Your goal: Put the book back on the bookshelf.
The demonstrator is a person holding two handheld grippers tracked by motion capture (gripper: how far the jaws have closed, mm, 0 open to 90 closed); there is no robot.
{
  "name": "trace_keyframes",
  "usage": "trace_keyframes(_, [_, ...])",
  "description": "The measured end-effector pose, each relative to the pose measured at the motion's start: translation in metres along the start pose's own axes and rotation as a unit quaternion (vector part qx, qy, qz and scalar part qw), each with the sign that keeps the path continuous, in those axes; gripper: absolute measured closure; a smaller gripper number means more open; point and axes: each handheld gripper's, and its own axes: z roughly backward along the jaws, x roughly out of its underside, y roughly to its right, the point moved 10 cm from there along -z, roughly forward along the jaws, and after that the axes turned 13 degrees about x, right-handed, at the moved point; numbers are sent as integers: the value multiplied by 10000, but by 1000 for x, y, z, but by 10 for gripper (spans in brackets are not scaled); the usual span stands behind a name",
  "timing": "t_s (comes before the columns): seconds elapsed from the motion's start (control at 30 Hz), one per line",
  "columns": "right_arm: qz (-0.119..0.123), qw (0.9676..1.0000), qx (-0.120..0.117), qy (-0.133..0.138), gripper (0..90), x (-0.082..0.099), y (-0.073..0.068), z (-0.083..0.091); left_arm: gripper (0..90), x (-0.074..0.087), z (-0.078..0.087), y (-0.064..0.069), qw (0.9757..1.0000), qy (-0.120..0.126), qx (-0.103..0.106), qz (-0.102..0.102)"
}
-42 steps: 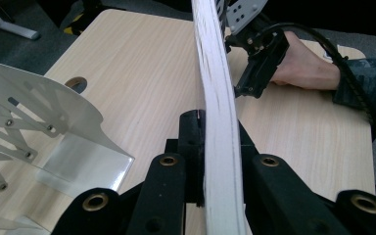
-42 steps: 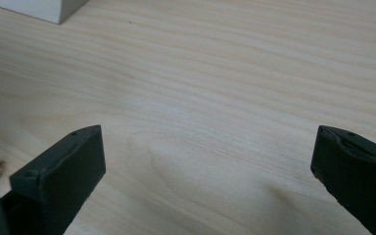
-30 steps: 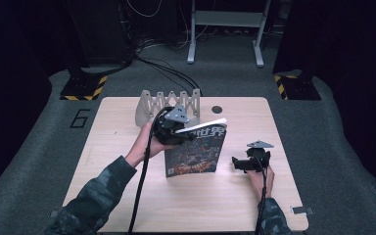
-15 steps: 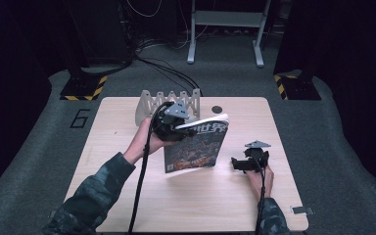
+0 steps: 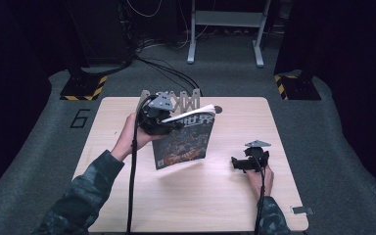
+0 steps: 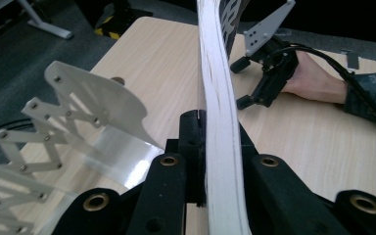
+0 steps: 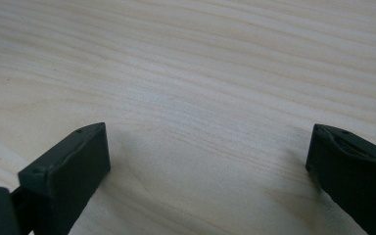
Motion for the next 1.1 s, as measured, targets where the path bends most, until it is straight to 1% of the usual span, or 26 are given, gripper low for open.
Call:
trace_keyframes(0.03, [-6, 10000, -4, 2, 18, 0, 0, 0, 820, 1, 3, -2, 10000, -11, -48, -13])
trace_keyframes(0.13, [11, 10000, -16, -3, 19, 0, 0, 0, 820, 5, 13, -8, 9997, -38, -223, 47])
trace_keyframes(0.23, [-1, 10000, -11, -10, 19, 0, 0, 0, 820, 7, 18, -10, 9997, -49, -239, 97])
trace_keyframes(0.27, [-10, 10000, -10, -15, 20, 0, 0, 0, 820, 8, 23, -12, 9994, -9, -312, 149])
trace_keyframes(0.3, [-10, 10000, -10, -13, 20, 0, 0, 0, 820, 8, 23, -12, 9994, -9, -312, 149])
trace_keyframes(0.37, [-13, 10000, -9, -15, 20, 0, 0, 0, 820, 11, 32, -16, 9991, 11, -402, 150])
trace_keyframes(0.43, [-15, 10000, -6, -15, 20, 0, 0, 0, 820, 15, 37, -17, 9989, 27, -425, 201])
trace_keyframes(0.47, [-12, 10000, -5, -14, 21, 0, 0, 0, 820, 15, 37, -17, 9989, 27, -425, 201])
trace_keyframes(0.5, [-16, 10000, -8, -14, 21, 0, 0, 0, 820, 19, 40, -20, 9985, 88, -463, 277])
trace_keyframes(0.57, [9, 10000, -8, 4, 21, -1, 0, -1, 820, 22, 44, -22, 9982, 68, -486, 351])
trace_keyframes(0.63, [8, 10000, -7, 4, 22, -1, 0, -1, 820, 25, 48, -25, 9977, 21, -567, 366])
trace_keyframes(0.67, [-11, 10000, -1, -10, 22, 0, 0, 0, 820, 26, 49, -25, 9976, 50, -563, 405])
trace_keyframes(0.7, [-13, 10000, 0, -13, 23, 0, 0, 0, 820, 27, 50, -27, 9972, 54, -621, 406])
trace_keyframes(0.73, [-11, 10000, 0, -10, 22, 0, 0, 0, 820, 28, 52, -28, 9973, 13, -620, 404])
trace_keyframes(0.77, [-13, 10000, 0, -9, 23, 0, 0, 0, 820, 29, 53, -30, 9969, 40, -669, 408])
trace_keyframes(0.83, [-14, 10000, -1, -11, 23, 0, 0, 0, 820, 32, 56, -31, 9967, -23, -669, 453])
trace_keyframes(0.87, [-16, 10000, 0, -11, 23, 0, 0, 0, 820, 32, 56, -31, 9967, -23, -669, 453])
trace_keyframes(0.9, [-16, 10000, 1, -12, 23, 0, 0, 0, 820, 34, 58, -33, 9964, 20, -684, 501])
trace_keyframes(0.93, [-19, 10000, 2, -10, 23, 0, 0, 0, 820, 35, 60, -35, 9961, 21, -738, 485])
trace_keyframes(0.97, [-15, 10000, 2, -11, 24, 0, 0, 0, 820, 36, 61, -35, 9961, 5, -724, 502])
trace_keyframes(1.03, [-19, 10000, 3, -10, 24, 0, 0, 0, 820, 39, 63, -37, 9954, -7, -795, 544])
trace_keyframes(1.07, [5, 10000, 0, 1, 24, -1, 0, 0, 821, 40, 64, -37, 9953, 3, -765, 598])
trace_keyframes(1.1, [-2, 10000, 1, 6, 24, -1, 0, 0, 820, 42, 65, -39, 9950, -3, -811, 591])
